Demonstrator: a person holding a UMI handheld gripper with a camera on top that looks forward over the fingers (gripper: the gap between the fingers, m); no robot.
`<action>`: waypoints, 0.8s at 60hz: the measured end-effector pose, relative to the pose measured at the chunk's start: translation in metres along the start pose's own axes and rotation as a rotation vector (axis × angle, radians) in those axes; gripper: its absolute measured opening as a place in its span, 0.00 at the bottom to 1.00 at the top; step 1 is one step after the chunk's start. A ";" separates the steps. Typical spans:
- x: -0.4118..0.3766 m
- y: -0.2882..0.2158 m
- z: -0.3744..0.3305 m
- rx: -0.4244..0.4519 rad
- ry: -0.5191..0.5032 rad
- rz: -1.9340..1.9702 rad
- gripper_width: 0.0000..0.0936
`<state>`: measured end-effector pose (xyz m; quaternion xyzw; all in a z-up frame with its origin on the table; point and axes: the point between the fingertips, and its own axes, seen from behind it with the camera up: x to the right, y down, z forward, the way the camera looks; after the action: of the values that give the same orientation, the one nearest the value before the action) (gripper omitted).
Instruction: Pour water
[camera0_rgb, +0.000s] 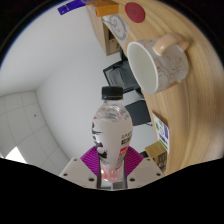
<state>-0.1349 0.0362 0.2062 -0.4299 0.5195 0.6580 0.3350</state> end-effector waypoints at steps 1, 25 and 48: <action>0.002 -0.002 -0.001 0.002 0.001 0.020 0.30; 0.008 -0.013 -0.004 -0.061 0.113 -0.066 0.31; -0.106 -0.098 -0.016 -0.062 0.209 -1.158 0.31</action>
<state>-0.0011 0.0442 0.2630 -0.7160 0.2109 0.3370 0.5739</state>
